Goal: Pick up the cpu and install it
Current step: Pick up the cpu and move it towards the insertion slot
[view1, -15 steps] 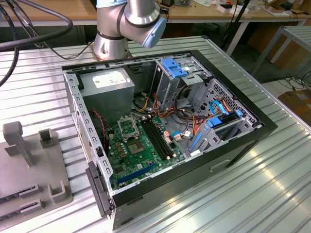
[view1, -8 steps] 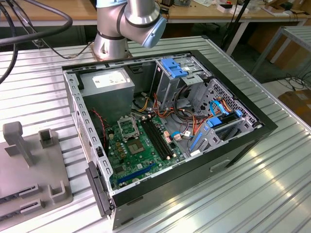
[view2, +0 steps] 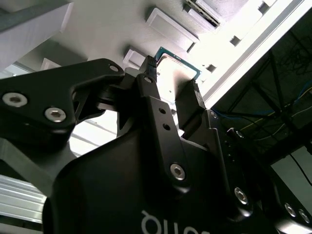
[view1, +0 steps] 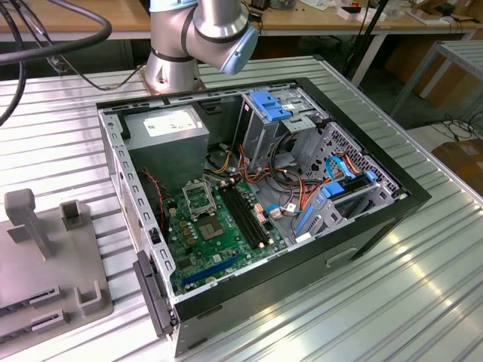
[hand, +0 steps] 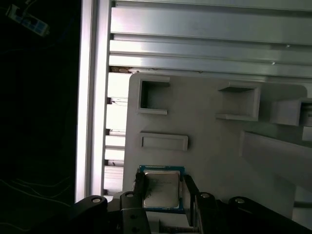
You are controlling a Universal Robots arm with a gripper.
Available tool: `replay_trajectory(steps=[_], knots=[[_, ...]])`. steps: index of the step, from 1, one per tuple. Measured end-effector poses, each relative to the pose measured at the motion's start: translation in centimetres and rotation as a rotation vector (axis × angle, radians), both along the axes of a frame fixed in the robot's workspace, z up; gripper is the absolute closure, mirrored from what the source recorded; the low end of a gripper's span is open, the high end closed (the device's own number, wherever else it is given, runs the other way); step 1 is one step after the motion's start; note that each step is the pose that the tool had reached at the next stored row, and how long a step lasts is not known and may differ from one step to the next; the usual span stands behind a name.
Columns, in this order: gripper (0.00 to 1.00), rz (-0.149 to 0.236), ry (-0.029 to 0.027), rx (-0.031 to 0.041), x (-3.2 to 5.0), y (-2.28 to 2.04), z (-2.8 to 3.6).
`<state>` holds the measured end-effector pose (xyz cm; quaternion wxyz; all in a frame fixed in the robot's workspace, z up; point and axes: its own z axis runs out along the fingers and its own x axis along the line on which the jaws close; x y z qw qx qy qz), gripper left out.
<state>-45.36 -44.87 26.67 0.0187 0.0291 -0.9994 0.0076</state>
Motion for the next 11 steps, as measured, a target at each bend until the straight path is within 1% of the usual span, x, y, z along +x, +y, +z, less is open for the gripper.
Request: replay_trajectory(steps=[11], knots=[[0.59,0.000,0.0000,0.0001,0.00,0.00,0.37]])
